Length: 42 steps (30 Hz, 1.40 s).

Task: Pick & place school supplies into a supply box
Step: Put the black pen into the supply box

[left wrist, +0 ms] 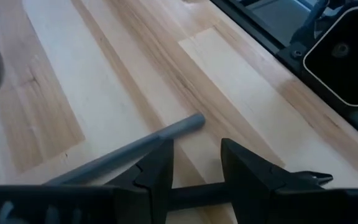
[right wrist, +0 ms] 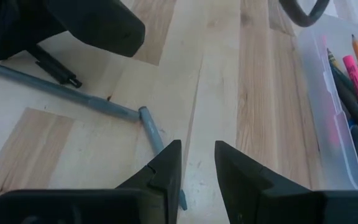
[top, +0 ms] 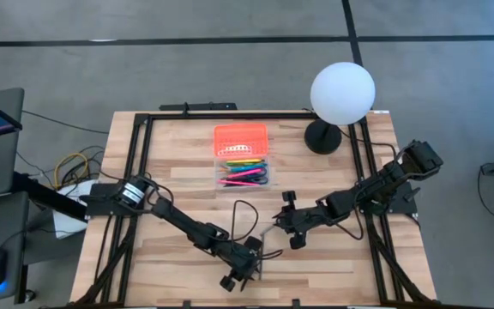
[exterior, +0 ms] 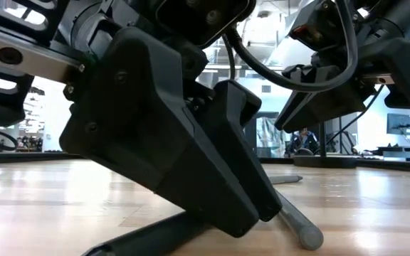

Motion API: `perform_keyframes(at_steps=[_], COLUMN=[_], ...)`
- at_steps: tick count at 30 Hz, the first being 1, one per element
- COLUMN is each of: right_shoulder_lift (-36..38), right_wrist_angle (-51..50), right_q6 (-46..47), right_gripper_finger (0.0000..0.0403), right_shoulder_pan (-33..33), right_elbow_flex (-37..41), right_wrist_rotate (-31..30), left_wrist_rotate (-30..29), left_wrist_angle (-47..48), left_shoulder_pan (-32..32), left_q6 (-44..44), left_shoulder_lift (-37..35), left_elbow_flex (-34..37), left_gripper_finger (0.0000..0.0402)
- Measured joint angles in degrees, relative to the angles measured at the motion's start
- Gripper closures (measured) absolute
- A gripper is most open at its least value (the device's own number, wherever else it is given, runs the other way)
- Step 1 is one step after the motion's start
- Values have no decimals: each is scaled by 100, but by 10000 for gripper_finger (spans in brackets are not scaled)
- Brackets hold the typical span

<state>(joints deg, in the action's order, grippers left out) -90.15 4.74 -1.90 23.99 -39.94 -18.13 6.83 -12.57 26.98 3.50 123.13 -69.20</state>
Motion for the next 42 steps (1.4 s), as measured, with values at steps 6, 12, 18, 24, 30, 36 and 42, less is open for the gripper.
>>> perform_keyframes(at_steps=[6, 12, 18, 24, 30, 36, 42], right_shoulder_lift=[0, 0, 0, 0, 0, 0, 0], right_wrist_angle=[-1, -1, -1, -3, -3, -1, -2], right_q6=[1, 34, 46, 47, 47, 47, 47], right_gripper_finger=[313, 313, 313, 313, 313, 313, 313], right_shoulder_pan=[-1, 0, 0, 0, -1, 0, 0], right_elbow_flex=[0, 0, 0, 2, 2, 2, 2], right_wrist_rotate=[0, 2, 2, 2, 2, 2, 2], left_wrist_rotate=[-8, -202, -408, -582, -799, -764, -450], left_wrist_angle=[462, 1496, 2689, 3750, 4600, 5059, 5187], left_shoulder_pan=[-4, -2, -9, -13, -13, -2, -9], left_q6=[-110, -120, -122, -332, -574, -654, -774], left_shoulder_lift=[-63, -272, -485, -492, -494, -494, -498], left_elbow_flex=[-39, -266, -537, -842, -1075, -1195, -1203], left_gripper_finger=[274, 274, 274, 274, 274, 274, 274])
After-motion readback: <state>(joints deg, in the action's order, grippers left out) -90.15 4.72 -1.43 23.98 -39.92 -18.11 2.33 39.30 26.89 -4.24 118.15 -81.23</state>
